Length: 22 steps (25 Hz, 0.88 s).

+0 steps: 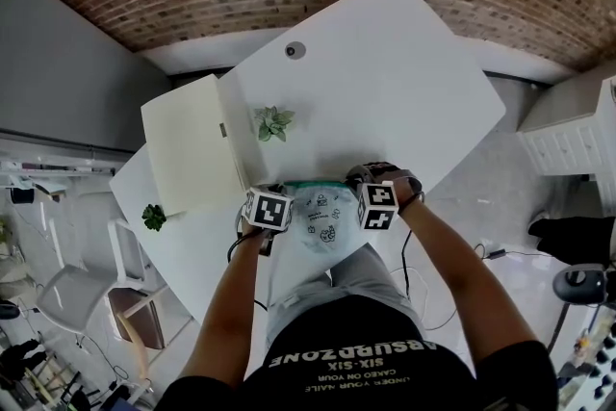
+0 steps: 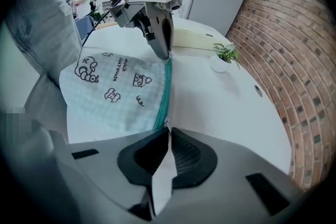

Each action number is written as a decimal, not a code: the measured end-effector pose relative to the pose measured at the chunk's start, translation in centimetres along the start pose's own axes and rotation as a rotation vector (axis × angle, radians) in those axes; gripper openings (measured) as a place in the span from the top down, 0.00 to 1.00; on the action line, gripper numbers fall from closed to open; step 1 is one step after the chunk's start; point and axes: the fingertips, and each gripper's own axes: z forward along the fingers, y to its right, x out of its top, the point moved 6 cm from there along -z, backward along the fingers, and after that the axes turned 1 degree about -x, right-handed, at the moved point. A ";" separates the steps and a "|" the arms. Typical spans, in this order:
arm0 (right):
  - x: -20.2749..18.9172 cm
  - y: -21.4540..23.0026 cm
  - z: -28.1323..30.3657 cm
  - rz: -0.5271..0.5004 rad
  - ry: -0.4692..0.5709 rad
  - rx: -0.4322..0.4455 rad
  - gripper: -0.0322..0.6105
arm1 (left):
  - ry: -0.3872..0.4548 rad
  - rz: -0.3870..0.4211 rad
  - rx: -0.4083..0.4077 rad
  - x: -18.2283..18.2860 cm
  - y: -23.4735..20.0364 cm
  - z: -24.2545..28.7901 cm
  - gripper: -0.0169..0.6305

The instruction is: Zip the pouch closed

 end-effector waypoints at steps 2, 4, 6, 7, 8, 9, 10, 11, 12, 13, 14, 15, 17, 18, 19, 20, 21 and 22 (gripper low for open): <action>0.0 0.0 0.0 0.023 -0.007 -0.012 0.95 | -0.006 -0.020 0.014 0.2 -0.3 -0.3 0.94; -0.1 0.1 0.0 0.058 -0.011 -0.016 0.95 | -0.004 -0.032 0.007 0.2 -0.3 -0.3 0.94; -0.1 0.2 -0.1 0.104 -0.012 -0.017 0.95 | -0.001 -0.037 0.002 0.0 -0.3 -0.4 0.94; -0.2 0.2 -0.1 0.130 -0.012 -0.019 0.95 | 0.004 -0.040 0.002 0.0 -0.3 -0.5 0.94; -0.2 0.3 -0.2 0.160 -0.011 -0.021 0.93 | 0.010 -0.044 0.001 -0.1 -0.2 -0.6 0.93; -0.3 0.4 -0.3 0.195 -0.008 -0.025 0.91 | 0.016 -0.051 0.001 -0.1 -0.2 -0.7 0.93; -0.3 0.6 -0.4 0.233 -0.002 -0.028 0.88 | 0.024 -0.061 0.000 -0.1 -0.2 -0.8 0.93; -0.4 0.7 -0.6 0.272 0.007 -0.031 0.87 | 0.035 -0.072 -0.002 0.0 -0.2 -0.9 0.92; -0.4 0.8 -0.8 0.310 0.018 -0.035 0.86 | 0.047 -0.085 -0.005 0.1 -0.1 -1.1 0.91; -0.4 0.9 -1.0 0.346 0.031 -0.041 0.86 | 0.061 -0.099 -0.007 0.3 -0.1 -1.4 0.90; -0.3 1.0 -1.3 0.380 0.045 -0.049 0.86 | 0.077 -0.112 -0.010 0.5 -0.1 -1.7 0.90; -0.3 1.0 -1.6 0.412 0.060 -0.058 0.86 | 0.094 -0.125 -0.013 0.7 -0.1 -2.0 0.89; 0.0 1.2 -2.2 0.475 0.094 -0.076 0.86 | 0.134 -0.147 -0.019 1.1 0.0 -2.6 0.88; 0.1 1.3 -2.6 0.503 0.112 -0.085 0.86 | 0.155 -0.156 -0.021 1.3 0.1 -3.0 0.88; 0.3 1.3 -3.0 0.529 0.130 -0.097 0.86 | 0.178 -0.162 -0.024 1.6 0.2 -3.3 0.88; 0.4 1.4 -3.4 0.550 0.144 -0.108 0.86 | 0.200 -0.166 -0.026 1.8 0.4 -3.8 0.88; 0.6 1.4 -3.8 0.570 0.154 -0.119 0.86 | 0.221 -0.168 -0.026 2.0 0.6 -4.2 0.88; 0.7 1.4 -4.2 0.588 0.162 -0.129 0.86 | 0.241 -0.167 -0.025 2.2 0.9 -4.6 0.88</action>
